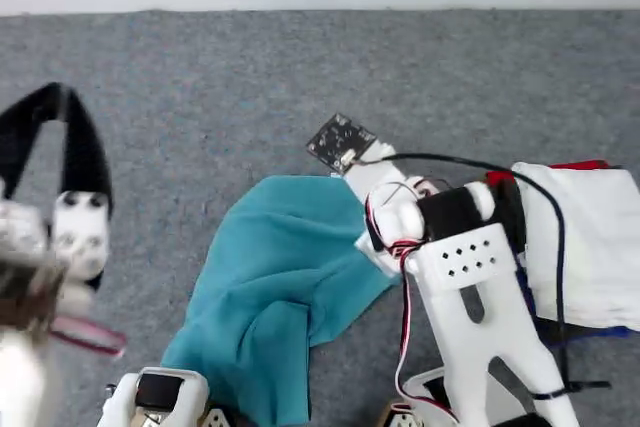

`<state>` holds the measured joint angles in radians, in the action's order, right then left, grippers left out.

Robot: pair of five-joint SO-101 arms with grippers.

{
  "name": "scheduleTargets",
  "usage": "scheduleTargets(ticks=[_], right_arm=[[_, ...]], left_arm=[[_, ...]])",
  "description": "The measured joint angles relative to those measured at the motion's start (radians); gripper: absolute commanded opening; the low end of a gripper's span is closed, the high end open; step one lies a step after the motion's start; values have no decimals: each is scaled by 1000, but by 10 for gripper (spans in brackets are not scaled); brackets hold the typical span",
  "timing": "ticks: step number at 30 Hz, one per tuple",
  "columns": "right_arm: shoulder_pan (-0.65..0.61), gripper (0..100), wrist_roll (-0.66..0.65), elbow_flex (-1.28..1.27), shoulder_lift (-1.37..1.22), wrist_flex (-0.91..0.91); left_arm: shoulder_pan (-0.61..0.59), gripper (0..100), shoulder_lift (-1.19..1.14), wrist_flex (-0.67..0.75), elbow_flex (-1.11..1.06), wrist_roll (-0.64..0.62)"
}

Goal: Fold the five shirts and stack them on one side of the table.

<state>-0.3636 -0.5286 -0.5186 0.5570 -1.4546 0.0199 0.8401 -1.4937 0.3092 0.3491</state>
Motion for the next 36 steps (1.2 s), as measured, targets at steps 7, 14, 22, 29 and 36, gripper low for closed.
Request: scheduleTargets(ticks=[7,14,22,29,36], right_arm=[[0,59,-28,-86,2,74],[28,126,-26,-75,2,25],[81,129,-8,-74,2,31],[118,130,-8,-238,2,209],[118,171,46,-388,2,362]], left_arm=[[2,15,-5,0,-241,0],[3,17,44,2,-446,0],[-3,17,227,115,-723,0],[-3,17,276,130,-756,0],[-29,17,276,130,-756,0]])
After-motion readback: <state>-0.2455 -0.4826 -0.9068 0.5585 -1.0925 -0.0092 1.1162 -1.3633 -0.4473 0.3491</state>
